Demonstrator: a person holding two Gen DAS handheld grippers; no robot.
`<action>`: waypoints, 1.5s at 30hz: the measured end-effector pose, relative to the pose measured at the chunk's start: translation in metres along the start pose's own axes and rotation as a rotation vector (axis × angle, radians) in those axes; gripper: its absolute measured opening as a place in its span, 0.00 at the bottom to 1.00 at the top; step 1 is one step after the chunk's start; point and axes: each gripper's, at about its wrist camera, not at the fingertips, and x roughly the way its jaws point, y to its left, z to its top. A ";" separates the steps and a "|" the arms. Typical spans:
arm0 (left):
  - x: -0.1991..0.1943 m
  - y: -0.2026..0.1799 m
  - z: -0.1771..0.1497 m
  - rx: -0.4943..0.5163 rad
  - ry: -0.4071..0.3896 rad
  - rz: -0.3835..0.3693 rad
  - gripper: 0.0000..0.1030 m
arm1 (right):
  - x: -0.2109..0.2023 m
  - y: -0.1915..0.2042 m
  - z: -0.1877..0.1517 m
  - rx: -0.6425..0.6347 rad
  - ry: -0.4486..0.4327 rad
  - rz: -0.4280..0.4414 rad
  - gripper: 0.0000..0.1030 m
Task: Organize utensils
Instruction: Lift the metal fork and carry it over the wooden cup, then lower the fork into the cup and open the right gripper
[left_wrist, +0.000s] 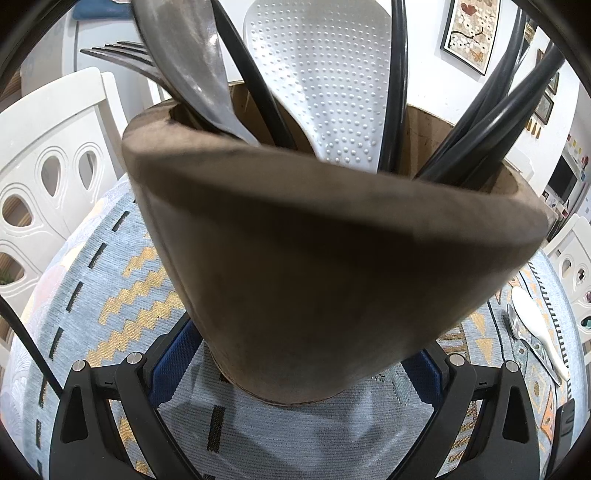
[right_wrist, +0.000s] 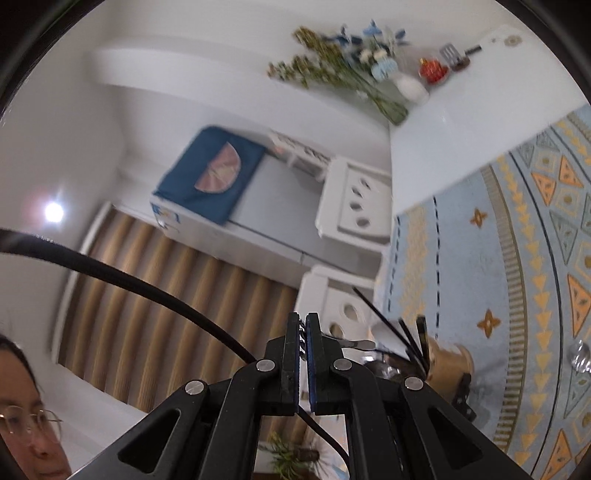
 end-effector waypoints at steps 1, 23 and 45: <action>-0.001 0.000 0.000 0.000 0.000 0.001 0.97 | 0.006 -0.002 -0.002 0.000 0.018 -0.014 0.03; 0.000 0.002 -0.003 0.001 -0.004 0.001 0.97 | 0.041 0.008 -0.007 -0.086 0.116 -0.129 0.08; 0.000 0.004 -0.005 -0.002 -0.003 -0.003 0.97 | -0.033 0.008 -0.003 -0.212 -0.080 -0.411 0.28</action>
